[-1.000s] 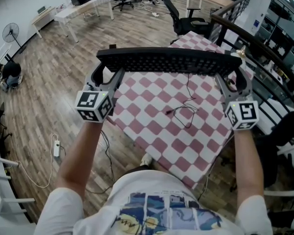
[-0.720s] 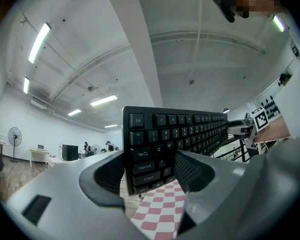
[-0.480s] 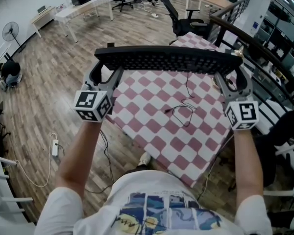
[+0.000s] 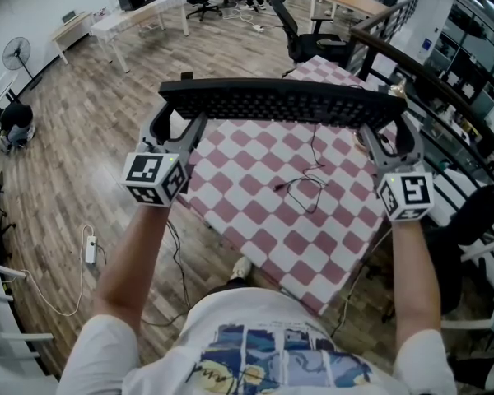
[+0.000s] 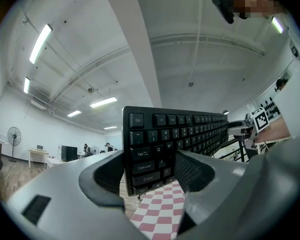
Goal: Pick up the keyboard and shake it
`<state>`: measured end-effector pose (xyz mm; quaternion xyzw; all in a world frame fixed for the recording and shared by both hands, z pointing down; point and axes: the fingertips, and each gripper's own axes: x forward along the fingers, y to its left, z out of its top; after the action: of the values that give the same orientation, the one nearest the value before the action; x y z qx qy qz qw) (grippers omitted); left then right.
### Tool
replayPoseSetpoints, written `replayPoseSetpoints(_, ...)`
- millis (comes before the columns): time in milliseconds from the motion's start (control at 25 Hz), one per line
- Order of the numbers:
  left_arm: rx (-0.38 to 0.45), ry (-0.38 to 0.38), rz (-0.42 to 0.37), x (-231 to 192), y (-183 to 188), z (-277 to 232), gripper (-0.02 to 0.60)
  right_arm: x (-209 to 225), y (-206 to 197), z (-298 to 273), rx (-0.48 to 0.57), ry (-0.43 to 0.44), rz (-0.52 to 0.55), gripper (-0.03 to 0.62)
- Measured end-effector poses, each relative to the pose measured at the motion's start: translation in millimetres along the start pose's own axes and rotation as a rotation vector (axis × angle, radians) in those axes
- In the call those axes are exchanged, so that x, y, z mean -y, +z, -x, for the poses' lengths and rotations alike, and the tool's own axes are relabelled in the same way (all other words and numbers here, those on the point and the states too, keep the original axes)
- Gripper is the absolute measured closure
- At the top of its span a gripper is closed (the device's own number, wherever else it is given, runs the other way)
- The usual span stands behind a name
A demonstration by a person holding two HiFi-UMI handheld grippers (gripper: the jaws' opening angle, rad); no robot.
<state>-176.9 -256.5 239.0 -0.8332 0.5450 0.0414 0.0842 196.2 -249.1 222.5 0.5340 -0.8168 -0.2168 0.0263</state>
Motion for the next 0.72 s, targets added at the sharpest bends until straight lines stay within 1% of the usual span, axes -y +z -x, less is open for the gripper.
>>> replayPoseSetpoints(320, 0.004, 0.0, -0.004, 0.9, 6.3, 3.8, 0.29, -0.3, 5.8, 2.7, 0.007, -0.002, 0.0, 0.295)
replayPoseSetpoints(720, 0.008, -0.001, -0.013, 7.4, 7.6, 5.6, 0.29, 2.0, 1.4, 8.8, 0.007, -0.009, -0.003, 0.295)
